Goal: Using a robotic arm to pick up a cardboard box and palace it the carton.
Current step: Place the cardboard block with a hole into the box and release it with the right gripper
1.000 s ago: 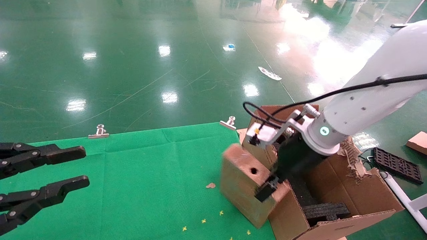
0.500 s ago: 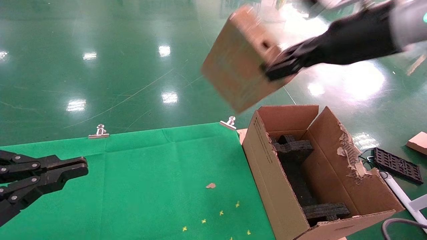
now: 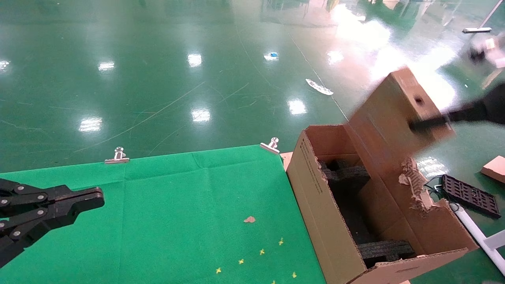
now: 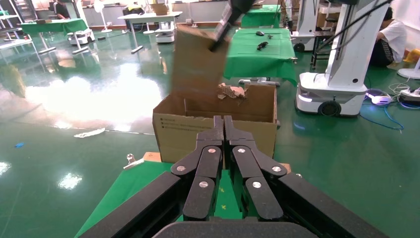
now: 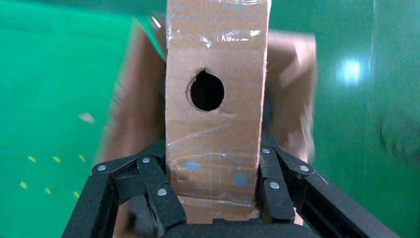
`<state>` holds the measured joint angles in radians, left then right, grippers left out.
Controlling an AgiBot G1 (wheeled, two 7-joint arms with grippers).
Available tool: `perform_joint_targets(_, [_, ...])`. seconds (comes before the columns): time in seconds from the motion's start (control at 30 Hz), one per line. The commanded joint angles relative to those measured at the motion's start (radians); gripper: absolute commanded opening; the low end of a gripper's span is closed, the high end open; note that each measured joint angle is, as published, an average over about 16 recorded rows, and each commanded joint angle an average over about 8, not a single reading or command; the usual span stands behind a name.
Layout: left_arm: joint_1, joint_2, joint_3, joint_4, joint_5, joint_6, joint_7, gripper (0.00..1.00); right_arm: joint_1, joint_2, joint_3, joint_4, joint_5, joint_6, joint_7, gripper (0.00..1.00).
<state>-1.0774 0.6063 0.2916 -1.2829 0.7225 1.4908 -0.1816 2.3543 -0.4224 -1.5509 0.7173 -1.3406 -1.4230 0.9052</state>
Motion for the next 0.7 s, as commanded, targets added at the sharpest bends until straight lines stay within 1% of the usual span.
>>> perform_joint_targets(0.03, [0.0,0.0,0.0,0.0,0.0,0.0,0.0,1.0,-0.016,0.01,-0.018,-0.043,-0.021,-0.01,0.011,0.0])
perform_joint_targets(0.2, [0.0,0.0,0.0,0.0,0.0,0.0,0.0,1.0,-0.1,0.001,-0.037,-0.134,0.004,0.009,0.002,0.0])
perform_joint_targets(0.37, [0.0,0.0,0.001,0.0,-0.001,0.0,0.0,1.0,-0.169,-0.027,-0.052,-0.214,0.014,0.035,-0.021,0.0])
perform_joint_targets(0.7, [0.0,-0.001,0.001,0.0,-0.001,-0.001,0.001,1.0,-0.247,-0.083,-0.072,-0.323,0.009,0.06,-0.053,0.0])
